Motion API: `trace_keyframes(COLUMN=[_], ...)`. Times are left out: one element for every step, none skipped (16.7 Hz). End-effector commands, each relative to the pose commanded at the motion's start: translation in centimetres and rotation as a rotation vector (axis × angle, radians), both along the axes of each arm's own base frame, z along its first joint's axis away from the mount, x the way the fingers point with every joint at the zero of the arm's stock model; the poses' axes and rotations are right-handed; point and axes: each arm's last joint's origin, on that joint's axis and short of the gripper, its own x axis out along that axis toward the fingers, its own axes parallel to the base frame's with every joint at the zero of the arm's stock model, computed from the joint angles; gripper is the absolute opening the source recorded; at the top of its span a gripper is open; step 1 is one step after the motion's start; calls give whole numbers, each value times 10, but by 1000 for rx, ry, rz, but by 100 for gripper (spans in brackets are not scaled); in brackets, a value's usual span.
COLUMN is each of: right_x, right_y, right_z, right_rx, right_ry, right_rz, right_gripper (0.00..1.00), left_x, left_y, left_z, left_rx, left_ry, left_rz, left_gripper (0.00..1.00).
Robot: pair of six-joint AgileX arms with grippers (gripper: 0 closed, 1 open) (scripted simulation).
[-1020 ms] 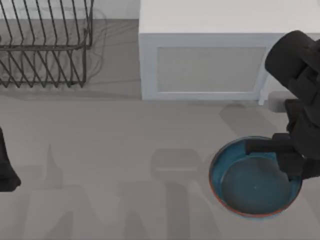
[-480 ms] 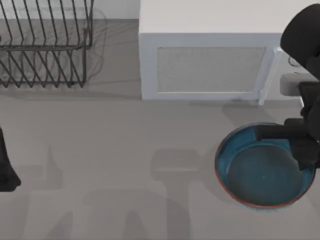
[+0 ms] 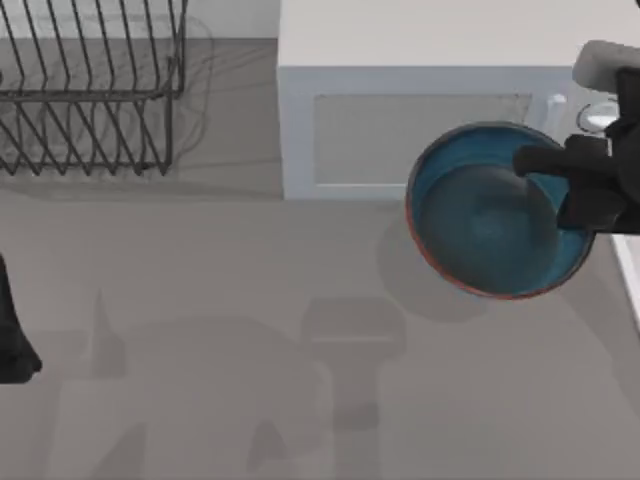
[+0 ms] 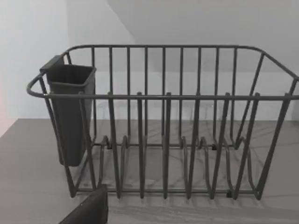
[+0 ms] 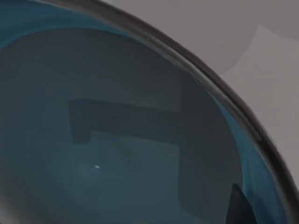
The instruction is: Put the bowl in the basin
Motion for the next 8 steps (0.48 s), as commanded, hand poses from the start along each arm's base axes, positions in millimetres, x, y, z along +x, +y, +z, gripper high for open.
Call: trace_keyframes(right_x=[7,14,22,29,37,43,50,55], right_y=[-6,-13,-21,-30,-40,-51,-64,-77], right_z=[3,5,7,9,9,9,8,6], right_rx=[41,78,110,137,158,172,180,181], right_ry=[-68,-139,-212,-286,-361,-436,-511,-585], right_rz=[-5,-11,-18,-25,-33,-41,-50,-58], right_gripper=[0,0,0,0,0,0,0,0], left_x=[0,0,0,0,0,0,0,0], left_y=[0,0,0,0,0,0,0,0], left_z=[0,0,0,0,0,0,0,0], left_rx=[0,0,0,0,0,0,0,0], left_ry=[0,0,0,0,0,0,0,0], left_rz=[0,0,0,0,0,0,0,0], left_gripper=[100,100,100,100,100,100,100,100])
